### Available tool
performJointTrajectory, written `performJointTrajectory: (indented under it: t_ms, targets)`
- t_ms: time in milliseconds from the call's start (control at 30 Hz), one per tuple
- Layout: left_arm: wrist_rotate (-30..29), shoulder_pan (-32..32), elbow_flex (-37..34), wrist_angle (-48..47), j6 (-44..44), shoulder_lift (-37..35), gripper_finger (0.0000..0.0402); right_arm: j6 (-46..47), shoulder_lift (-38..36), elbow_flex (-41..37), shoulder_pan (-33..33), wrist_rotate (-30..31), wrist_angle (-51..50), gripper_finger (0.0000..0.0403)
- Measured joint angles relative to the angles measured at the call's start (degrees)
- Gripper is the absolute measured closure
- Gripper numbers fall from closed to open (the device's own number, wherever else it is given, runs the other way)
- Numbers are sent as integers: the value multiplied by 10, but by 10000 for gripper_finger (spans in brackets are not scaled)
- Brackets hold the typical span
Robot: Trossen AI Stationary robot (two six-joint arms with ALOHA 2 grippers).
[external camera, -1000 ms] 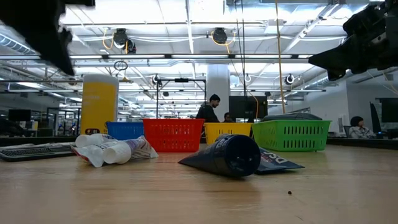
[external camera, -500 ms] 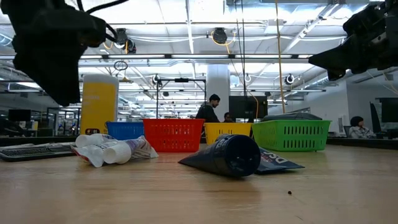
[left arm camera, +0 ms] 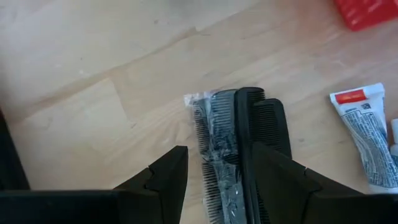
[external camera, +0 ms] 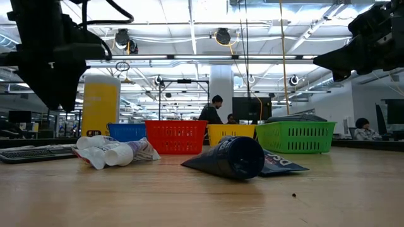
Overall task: Pick & Place Travel size toiletries
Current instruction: Put the black bomb into the blue bin
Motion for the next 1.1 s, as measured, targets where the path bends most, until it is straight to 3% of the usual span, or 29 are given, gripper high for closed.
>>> performJointTrajectory:
  t_ms: [200,500,667,900,1100]
  targets:
    - [64,24,-37,21,-9,1,222,0,0,0,0,0,0,399]
    - [92,68,-121,181,51,1,181,0,0,0,0,0,0,399]
    - [99,83,-122,193,74,1,159,0,0,0,0,0,0,399]
    - [128,86,-123,249,112,1,158,0,0,0,0,0,0,399]
    - [134,86,-123,241,111,1,158,0,0,0,0,0,0,399]
